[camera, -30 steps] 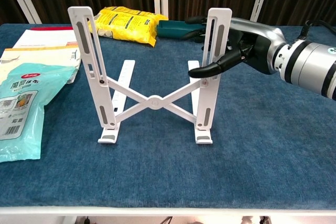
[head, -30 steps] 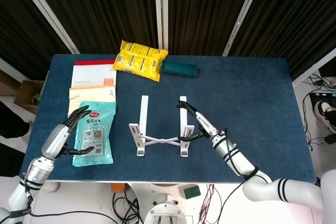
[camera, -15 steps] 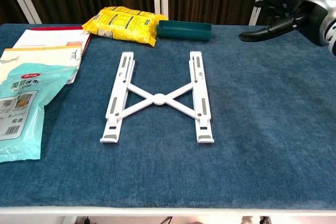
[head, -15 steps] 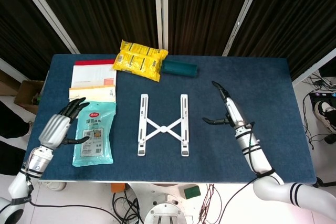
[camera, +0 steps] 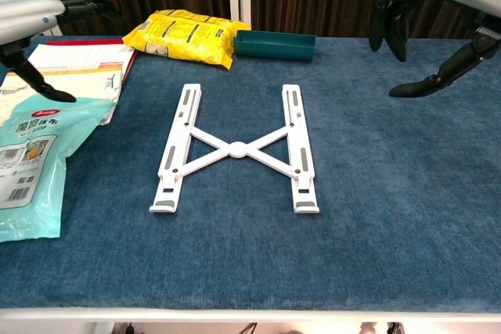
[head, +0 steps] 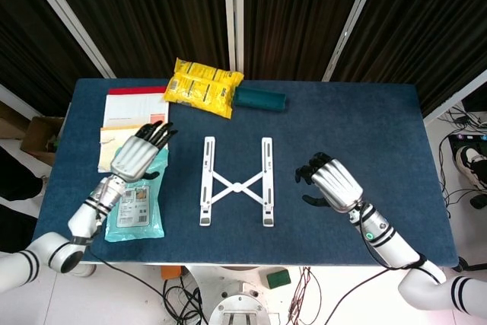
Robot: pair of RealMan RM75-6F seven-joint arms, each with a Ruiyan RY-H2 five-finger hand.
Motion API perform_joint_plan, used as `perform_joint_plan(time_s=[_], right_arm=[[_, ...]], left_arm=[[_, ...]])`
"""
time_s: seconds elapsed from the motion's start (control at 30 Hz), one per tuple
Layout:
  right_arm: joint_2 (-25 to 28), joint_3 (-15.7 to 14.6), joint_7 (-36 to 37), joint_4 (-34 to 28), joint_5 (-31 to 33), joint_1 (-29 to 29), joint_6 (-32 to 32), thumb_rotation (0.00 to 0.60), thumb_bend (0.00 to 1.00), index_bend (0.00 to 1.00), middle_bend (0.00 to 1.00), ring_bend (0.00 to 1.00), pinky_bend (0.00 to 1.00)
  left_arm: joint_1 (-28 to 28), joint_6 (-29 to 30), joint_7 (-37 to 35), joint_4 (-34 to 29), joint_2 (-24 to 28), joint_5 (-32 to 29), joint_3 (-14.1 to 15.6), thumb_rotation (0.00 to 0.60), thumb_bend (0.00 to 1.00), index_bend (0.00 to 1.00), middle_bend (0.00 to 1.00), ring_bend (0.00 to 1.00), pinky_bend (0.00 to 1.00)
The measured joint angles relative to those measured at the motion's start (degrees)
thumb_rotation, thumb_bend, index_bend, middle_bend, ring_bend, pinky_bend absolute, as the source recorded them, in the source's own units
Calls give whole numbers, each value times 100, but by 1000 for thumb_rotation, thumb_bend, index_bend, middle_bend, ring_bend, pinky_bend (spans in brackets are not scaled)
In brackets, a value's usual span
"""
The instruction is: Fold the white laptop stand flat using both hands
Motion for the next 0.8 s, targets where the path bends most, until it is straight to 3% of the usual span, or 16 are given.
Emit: perform_joint_plan(time_s=[0.37,0.8], right_arm=[[-1115,-265,-492,1126,-180,29,-145,600,0,657,730,615,547],[-1819,-266,-508,1941,48,43,-264,600,0,659,731,634,564]], left_arm=[[-668,-588,303,1468,-1347,-148,-183,600,0,56,0,0,135],[-990,-913,-322,2008,-1851,-236,-252,600,0,55,0,0,135]])
